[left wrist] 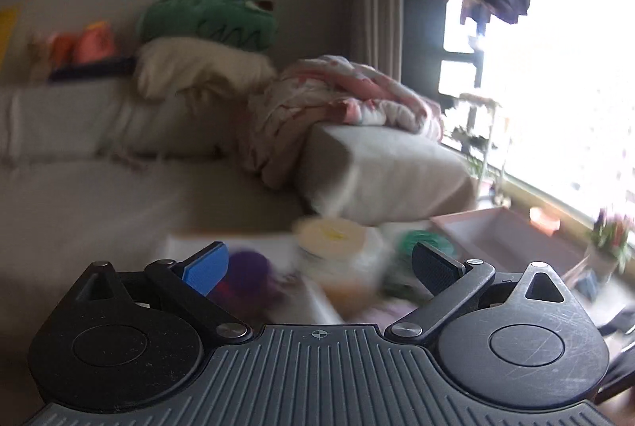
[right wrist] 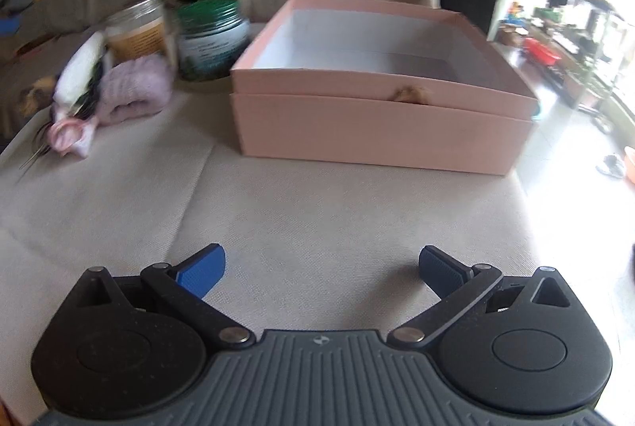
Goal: Organize soft objects
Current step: 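Grasp the purple face sponge with the left gripper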
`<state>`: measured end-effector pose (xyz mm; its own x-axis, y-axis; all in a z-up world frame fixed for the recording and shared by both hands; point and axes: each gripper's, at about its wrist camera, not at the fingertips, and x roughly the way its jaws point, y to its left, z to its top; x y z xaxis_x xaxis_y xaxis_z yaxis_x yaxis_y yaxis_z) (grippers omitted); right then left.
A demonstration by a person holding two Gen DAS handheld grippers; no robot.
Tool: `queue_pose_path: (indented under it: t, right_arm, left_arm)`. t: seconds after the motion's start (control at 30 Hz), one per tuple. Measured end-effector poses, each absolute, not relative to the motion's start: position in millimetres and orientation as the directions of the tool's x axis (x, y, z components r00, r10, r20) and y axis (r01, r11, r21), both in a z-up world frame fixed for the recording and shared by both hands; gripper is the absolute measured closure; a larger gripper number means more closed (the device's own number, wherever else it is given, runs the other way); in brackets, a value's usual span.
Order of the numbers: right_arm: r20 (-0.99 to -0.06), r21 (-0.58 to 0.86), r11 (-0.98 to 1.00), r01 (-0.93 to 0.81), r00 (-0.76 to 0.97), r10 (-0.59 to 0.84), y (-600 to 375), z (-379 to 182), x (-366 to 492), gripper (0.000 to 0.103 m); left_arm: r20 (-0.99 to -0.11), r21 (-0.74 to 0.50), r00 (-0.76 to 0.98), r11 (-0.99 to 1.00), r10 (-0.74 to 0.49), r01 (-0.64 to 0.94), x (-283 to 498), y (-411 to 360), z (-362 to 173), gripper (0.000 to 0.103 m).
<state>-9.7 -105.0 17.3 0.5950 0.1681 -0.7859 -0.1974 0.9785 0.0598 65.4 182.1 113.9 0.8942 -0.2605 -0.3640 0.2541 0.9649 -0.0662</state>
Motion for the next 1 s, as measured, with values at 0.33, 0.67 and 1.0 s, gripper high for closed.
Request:
queue_pose_path:
  t: [0.33, 0.67, 1.0]
  right_arm:
    - [-0.730, 0.055, 0.938, -0.343, 0.627, 0.272, -35.4, 68.5, 9.5, 0.006]
    - [-0.649, -0.009, 0.895, -0.447, 0.683, 0.335, 39.8, 114.7, 48.5, 0.046]
    - [-0.741, 0.005, 0.839, -0.544, 0.561, 0.369, 148.0, 91.0, 119.3, 0.102]
  left_arm:
    - [-0.657, -0.087, 0.678, 0.927, -0.328, 0.365, 208.6, 237.7, 51.0, 0.001]
    - [-0.676, -0.257, 0.613, 0.910, -0.409, 0.324, 202.8, 250.2, 27.0, 0.024]
    - [-0.561, -0.277, 0.747, 0.931, -0.358, 0.239, 116.3, 292.9, 74.5, 0.024]
